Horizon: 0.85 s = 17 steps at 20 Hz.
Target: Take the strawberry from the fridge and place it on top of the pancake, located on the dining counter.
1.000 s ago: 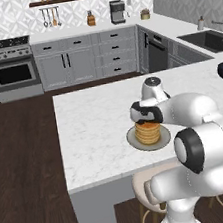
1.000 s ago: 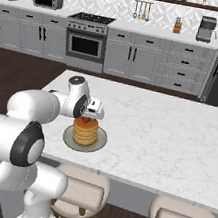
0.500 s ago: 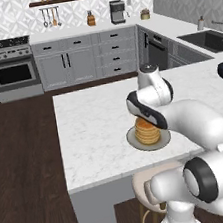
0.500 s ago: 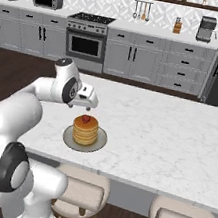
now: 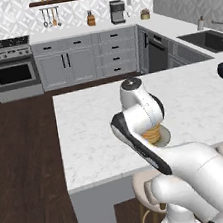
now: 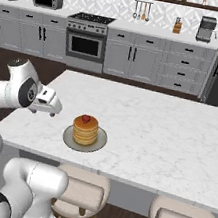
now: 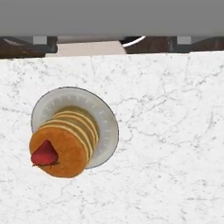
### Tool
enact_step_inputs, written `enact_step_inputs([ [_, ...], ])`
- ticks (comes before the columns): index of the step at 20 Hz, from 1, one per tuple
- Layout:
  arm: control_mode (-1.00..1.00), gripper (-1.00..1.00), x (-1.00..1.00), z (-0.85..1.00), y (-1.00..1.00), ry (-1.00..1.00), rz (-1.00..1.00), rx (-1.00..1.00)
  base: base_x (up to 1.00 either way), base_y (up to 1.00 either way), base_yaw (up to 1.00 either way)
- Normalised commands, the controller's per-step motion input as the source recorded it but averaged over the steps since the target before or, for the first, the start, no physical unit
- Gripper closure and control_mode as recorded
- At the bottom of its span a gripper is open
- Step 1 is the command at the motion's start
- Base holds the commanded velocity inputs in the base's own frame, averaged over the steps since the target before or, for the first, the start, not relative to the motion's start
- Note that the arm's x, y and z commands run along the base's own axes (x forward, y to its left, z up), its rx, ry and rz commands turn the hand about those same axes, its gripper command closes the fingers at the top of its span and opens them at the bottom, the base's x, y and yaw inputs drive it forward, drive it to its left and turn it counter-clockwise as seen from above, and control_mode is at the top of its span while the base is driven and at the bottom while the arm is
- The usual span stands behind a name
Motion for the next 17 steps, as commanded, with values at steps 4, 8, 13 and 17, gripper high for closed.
enact_step_inputs([
  [4,-1.00,-1.00,-1.00,0.09,0.74,0.27,-0.09,0.02,0.00,0.00,0.00],
  [8,-1.00,-1.00,-0.65,-0.01,0.62,0.49,-0.13,-0.02,0.00,0.00,0.00],
  [13,-1.00,-1.00,-0.41,-0.10,0.16,0.42,-0.03,-0.01,0.00,0.00,0.00],
  [17,-1.00,-1.00,-0.31,-0.23,0.00,0.25,0.00,0.00,0.00,0.00,0.00],
])
